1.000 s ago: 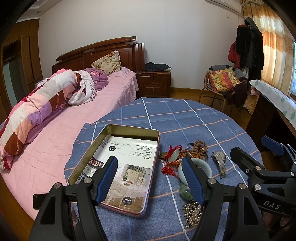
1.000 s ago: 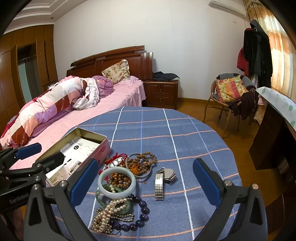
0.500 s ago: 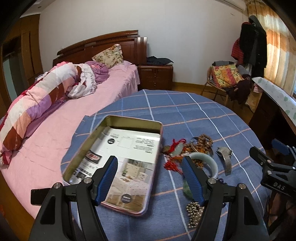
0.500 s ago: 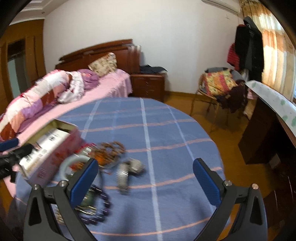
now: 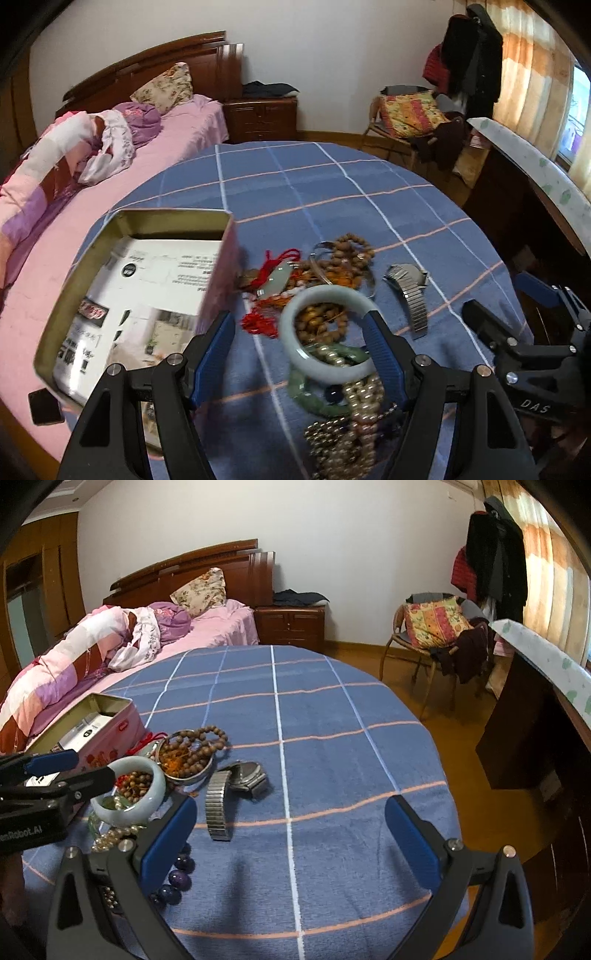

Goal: Organize jewelry
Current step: 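Move the left gripper to the white jade bangle and grasp it, then lift the white bangle with the left gripper while the right gripper grasps the silver watch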

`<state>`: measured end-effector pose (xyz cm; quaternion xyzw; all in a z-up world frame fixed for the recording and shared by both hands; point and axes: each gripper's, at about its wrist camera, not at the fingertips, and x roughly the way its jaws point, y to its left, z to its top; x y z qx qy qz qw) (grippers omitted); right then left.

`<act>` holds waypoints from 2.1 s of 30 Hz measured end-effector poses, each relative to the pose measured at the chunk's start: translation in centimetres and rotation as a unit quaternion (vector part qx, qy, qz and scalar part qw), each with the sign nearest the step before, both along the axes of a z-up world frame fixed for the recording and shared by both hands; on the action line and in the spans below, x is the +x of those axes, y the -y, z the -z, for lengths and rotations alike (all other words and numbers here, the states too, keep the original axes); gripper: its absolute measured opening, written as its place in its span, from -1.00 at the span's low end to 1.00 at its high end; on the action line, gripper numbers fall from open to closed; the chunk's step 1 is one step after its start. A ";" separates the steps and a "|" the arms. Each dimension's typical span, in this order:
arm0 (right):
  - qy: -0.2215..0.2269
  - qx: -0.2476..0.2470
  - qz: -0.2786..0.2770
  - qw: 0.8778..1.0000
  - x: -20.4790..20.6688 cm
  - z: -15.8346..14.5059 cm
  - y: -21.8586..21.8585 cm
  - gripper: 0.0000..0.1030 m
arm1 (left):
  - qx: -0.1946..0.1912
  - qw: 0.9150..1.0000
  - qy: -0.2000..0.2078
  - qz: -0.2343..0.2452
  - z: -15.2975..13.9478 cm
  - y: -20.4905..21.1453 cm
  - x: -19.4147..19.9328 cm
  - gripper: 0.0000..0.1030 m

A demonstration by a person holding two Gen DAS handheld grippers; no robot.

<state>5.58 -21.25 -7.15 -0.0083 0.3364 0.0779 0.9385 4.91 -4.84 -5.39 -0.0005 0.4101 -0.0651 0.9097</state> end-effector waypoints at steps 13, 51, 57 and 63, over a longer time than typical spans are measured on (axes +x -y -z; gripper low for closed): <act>0.000 0.003 0.012 1.000 0.2 0.3 0.5 1.00 | 0.009 0.999 -0.026 0.030 1.3 2.3 1.6 0.44; -0.016 -0.018 -0.010 1.000 0.8 1.4 -1.1 1.00 | -0.018 0.998 -0.032 0.059 2.0 1.8 1.5 -0.19; -0.018 -0.019 -0.011 1.000 0.8 1.4 -1.1 1.00 | -0.019 0.996 -0.052 0.071 2.3 2.1 1.3 -0.75; -0.021 -0.021 -0.019 0.999 1.1 1.4 -1.2 1.00 | -0.021 0.997 -0.026 0.064 1.2 1.6 0.6 -0.77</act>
